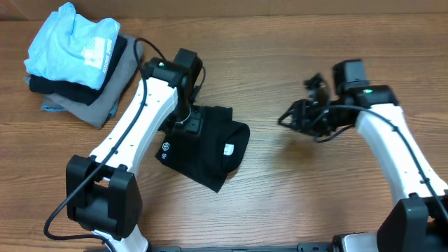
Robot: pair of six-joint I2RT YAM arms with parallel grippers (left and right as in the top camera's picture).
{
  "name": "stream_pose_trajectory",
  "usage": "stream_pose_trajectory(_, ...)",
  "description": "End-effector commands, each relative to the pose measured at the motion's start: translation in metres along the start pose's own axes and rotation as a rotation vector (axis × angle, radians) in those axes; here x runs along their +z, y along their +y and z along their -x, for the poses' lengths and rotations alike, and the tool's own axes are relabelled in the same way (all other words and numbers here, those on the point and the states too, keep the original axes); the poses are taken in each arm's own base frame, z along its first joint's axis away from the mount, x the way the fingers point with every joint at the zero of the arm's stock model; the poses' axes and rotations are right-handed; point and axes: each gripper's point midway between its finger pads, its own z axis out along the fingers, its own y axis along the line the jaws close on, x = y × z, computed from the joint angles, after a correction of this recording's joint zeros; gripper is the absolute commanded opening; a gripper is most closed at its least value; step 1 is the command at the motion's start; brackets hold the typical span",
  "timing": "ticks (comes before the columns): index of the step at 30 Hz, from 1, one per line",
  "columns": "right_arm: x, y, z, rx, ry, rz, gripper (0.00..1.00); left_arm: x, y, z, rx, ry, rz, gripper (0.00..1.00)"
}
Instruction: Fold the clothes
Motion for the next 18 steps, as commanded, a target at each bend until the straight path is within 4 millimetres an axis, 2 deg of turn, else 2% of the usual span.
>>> stream_pose_trajectory(1, 0.03, 0.026, -0.031, -0.096, 0.101, 0.043, 0.49, 0.024, 0.023, -0.015, -0.058, 0.074, 0.044, 0.57)
stream_pose_trajectory(2, 0.04, 0.035, -0.039, -0.137, 0.121, 0.052, 0.5, 0.03, 0.029, -0.018, -0.075, 0.088, 0.045, 0.56)
stream_pose_trajectory(4, 0.072, 0.063, -0.065, -0.285, 0.168, 0.083, 0.55, 0.048, 0.047, -0.029, -0.136, 0.131, 0.036, 0.49)
stream_pose_trajectory(7, 0.091, 0.077, -0.071, -0.304, 0.147, 0.077, 0.57, 0.054, 0.058, -0.034, -0.167, 0.148, 0.033, 0.48)
stream_pose_trajectory(11, 0.115, 0.096, -0.078, -0.236, 0.112, 0.104, 0.57, 0.059, 0.065, -0.034, -0.15, 0.146, 0.017, 0.49)
stream_pose_trajectory(13, 0.127, 0.097, -0.085, -0.244, 0.118, 0.102, 0.57, 0.062, 0.067, -0.034, -0.15, 0.142, 0.016, 0.49)
stream_pose_trajectory(16, 0.145, 0.082, -0.094, -0.198, 0.144, 0.035, 0.57, 0.072, 0.064, -0.033, -0.139, 0.132, -0.005, 0.53)
stream_pose_trajectory(18, 0.155, 0.079, -0.1, -0.183, 0.188, 0.047, 0.53, 0.081, 0.059, -0.033, -0.122, 0.123, -0.037, 0.54)
